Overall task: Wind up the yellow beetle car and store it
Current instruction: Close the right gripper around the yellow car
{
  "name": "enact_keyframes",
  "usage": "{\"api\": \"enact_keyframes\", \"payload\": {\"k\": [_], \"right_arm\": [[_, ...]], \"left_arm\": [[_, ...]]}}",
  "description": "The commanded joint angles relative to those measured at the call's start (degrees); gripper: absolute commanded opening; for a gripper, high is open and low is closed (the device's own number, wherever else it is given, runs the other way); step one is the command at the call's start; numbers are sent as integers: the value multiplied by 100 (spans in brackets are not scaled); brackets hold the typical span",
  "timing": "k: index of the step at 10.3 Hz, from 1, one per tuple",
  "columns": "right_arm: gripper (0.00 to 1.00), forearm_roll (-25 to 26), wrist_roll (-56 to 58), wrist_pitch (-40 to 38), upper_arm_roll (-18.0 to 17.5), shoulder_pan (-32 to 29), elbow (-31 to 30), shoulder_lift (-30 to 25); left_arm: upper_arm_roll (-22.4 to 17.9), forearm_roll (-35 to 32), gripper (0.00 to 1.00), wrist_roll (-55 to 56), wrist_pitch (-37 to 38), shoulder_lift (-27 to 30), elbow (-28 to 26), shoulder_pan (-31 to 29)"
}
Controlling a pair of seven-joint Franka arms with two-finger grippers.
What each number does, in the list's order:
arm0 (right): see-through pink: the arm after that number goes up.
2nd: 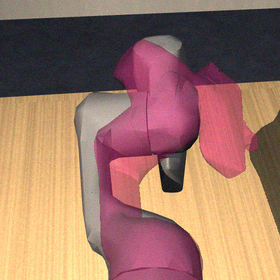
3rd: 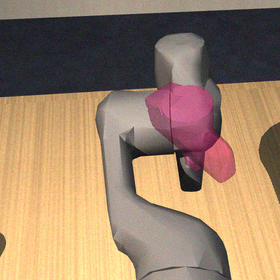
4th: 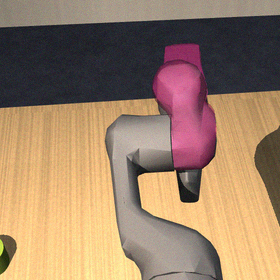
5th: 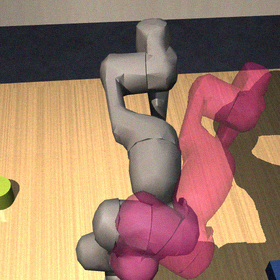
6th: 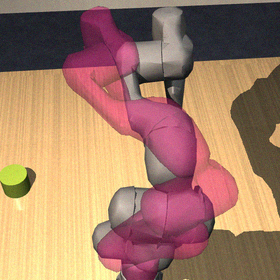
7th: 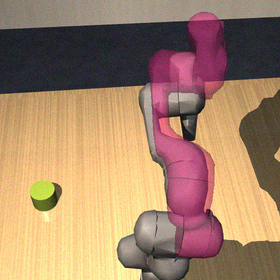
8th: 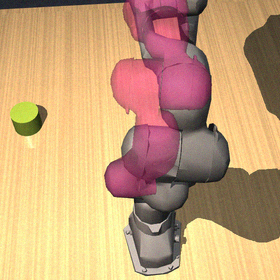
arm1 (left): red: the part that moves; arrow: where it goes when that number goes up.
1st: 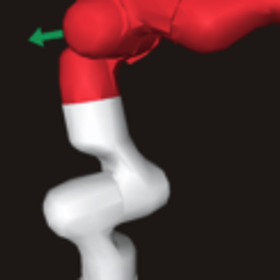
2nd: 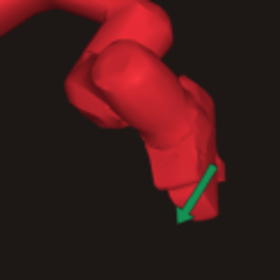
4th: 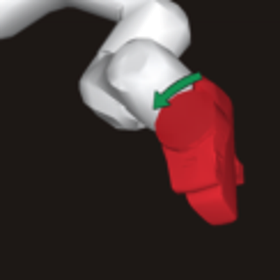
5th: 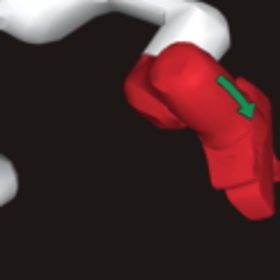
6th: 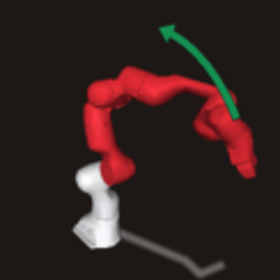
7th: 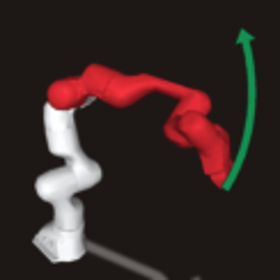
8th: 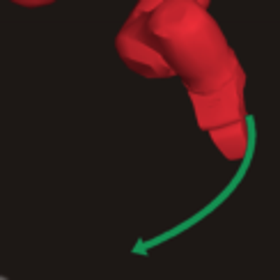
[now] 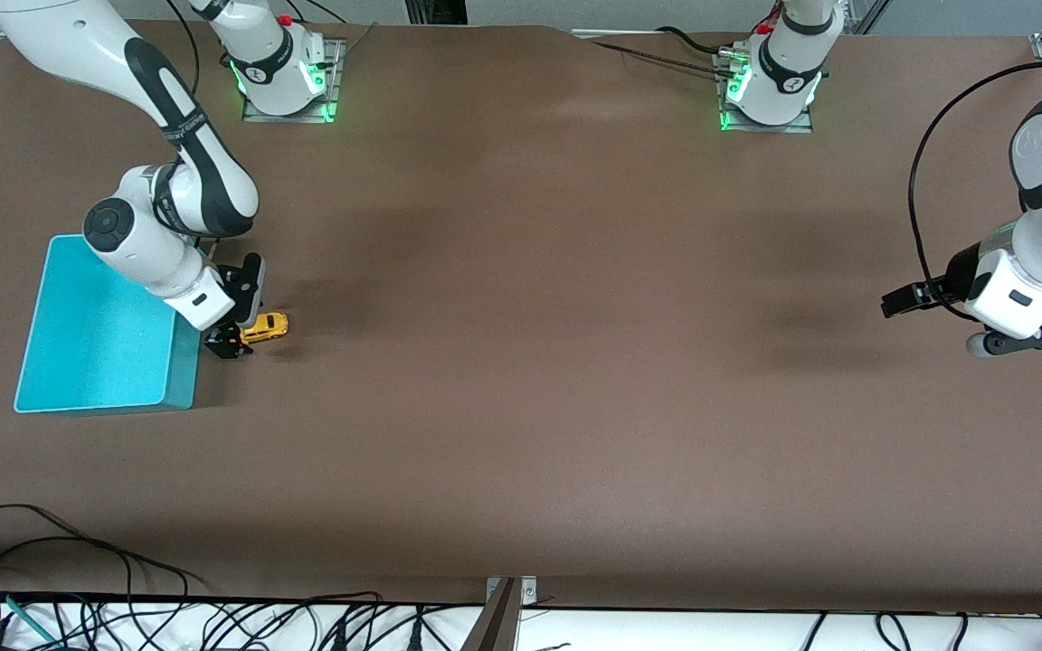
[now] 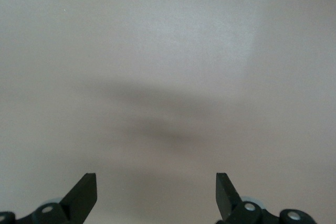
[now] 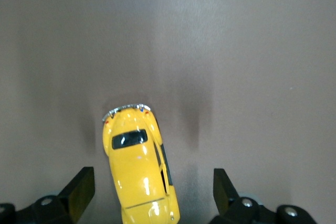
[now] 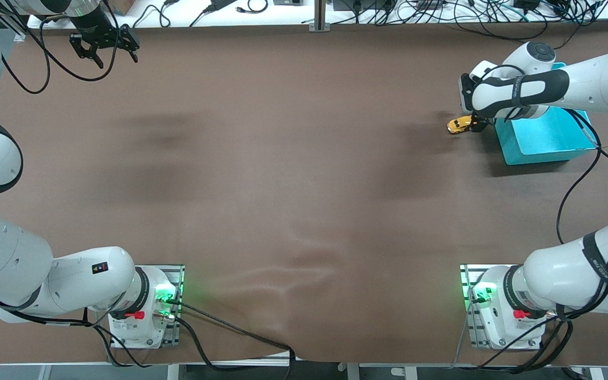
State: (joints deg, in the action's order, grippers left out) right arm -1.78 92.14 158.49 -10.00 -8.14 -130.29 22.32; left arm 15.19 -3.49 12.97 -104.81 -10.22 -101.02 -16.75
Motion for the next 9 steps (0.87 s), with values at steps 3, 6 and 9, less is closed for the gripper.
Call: {"api": "enact_keyframes", "payload": {"k": [3, 6, 9], "right_arm": [[76, -50, 199, 235, -125, -117, -40, 106], [12, -50, 191, 183, -160, -108, -40, -34], [0, -68, 182, -115, -187, -108, -40, -306]], "left_arm": [[36, -116, 100, -102, 92, 3, 57, -21], [36, -116, 100, -102, 101, 3, 57, -21], [36, -116, 100, -102, 101, 3, 57, -12]]}}
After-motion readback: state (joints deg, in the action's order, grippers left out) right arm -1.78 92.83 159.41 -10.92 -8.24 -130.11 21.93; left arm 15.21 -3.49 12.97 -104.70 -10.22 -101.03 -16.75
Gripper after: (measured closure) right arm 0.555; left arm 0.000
